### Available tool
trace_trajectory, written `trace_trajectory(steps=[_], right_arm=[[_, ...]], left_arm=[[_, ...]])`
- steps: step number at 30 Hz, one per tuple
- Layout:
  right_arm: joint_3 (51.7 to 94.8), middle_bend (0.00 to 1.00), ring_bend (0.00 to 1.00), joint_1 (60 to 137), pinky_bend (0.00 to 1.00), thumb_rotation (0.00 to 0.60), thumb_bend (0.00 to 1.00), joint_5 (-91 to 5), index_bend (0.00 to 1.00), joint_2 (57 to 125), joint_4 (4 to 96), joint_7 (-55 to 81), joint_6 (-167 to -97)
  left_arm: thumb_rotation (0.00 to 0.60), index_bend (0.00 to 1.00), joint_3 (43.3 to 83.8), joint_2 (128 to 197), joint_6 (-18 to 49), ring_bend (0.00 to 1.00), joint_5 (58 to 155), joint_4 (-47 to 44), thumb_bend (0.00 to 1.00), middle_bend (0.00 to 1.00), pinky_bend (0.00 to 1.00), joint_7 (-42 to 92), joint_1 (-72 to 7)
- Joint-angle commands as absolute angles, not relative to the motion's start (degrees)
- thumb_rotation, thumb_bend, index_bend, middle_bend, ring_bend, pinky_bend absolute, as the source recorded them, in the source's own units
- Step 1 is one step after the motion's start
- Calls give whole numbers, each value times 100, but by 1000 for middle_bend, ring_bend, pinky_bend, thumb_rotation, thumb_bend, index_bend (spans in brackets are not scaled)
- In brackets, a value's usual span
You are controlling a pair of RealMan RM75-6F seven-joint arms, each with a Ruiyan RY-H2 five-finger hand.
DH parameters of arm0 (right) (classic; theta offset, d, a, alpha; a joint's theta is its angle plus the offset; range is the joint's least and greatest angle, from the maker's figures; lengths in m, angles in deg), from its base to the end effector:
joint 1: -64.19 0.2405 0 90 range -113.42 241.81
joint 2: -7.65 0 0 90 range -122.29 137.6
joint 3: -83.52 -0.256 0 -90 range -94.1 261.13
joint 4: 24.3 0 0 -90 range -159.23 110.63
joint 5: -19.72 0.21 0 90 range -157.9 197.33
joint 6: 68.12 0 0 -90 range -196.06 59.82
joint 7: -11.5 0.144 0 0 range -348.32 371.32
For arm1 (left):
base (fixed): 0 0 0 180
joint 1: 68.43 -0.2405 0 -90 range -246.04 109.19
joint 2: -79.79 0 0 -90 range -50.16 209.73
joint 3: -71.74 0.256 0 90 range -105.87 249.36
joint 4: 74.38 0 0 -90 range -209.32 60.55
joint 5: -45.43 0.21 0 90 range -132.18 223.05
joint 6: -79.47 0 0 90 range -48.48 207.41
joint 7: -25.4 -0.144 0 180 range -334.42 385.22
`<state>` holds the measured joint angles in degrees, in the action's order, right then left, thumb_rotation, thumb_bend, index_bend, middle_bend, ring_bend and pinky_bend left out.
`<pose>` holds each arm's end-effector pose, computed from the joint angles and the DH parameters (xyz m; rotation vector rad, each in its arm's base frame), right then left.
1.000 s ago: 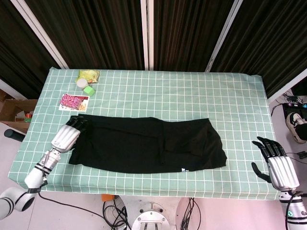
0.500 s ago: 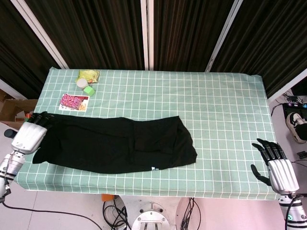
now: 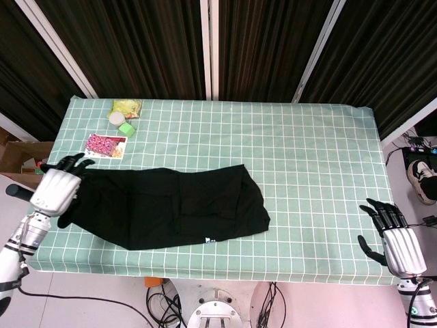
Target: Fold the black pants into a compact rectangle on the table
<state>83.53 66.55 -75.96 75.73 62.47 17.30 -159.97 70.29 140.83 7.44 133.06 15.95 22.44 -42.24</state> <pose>-0.3057 -0.1559 0.1441 1.4452 -0.8769 1.0621 -0.2501 0.2826 0.1470 -1.7768 -0.6739 -0.9011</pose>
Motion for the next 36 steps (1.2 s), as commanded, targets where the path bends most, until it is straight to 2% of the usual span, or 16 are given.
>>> trace_trajectory(steps=[1, 4, 8, 15, 25, 31, 36], right_arm=[[8341, 142, 105, 6626, 156, 600, 301, -7607, 225, 7531, 6209, 1786, -16070], [8336, 142, 105, 6600, 156, 600, 301, -7610, 225, 7494, 6179, 1852, -16127], [8336, 141, 105, 6553, 156, 600, 301, -7603, 225, 7456, 6123, 1946, -16205], [8342, 141, 105, 6463, 155, 600, 300, -7570, 225, 7423, 6010, 2101, -16315], [8337, 141, 105, 6369, 154, 600, 300, -7460, 225, 7426, 5809, 2353, -16355], [8320, 141, 105, 6366, 152, 600, 300, -7406, 225, 7419, 5710, 2476, -16312], [8311, 141, 105, 6354, 152, 600, 300, -7357, 225, 7431, 5621, 2579, -16283]], left_arm=[[600, 609, 6668, 14122, 1462, 106, 13276, 2471, 595, 231, 189, 1944, -3581], [600, 609, 6486, 14227, 1950, 106, 13041, 2908, 595, 231, 188, 1492, -3217], [600, 601, 6146, 14499, 2622, 106, 12270, 3508, 594, 232, 188, 609, -2633], [600, 584, 5718, 15466, 3117, 106, 10649, 3661, 594, 231, 188, -784, -1521], [600, 582, 5594, 17011, 2757, 106, 7982, 2721, 595, 230, 188, -2747, 367], [600, 579, 5571, 17832, 2587, 105, 6844, 1812, 594, 225, 188, -3419, 1277], [600, 577, 5449, 18179, 2407, 106, 6214, 1256, 593, 219, 187, -3713, 1741]])
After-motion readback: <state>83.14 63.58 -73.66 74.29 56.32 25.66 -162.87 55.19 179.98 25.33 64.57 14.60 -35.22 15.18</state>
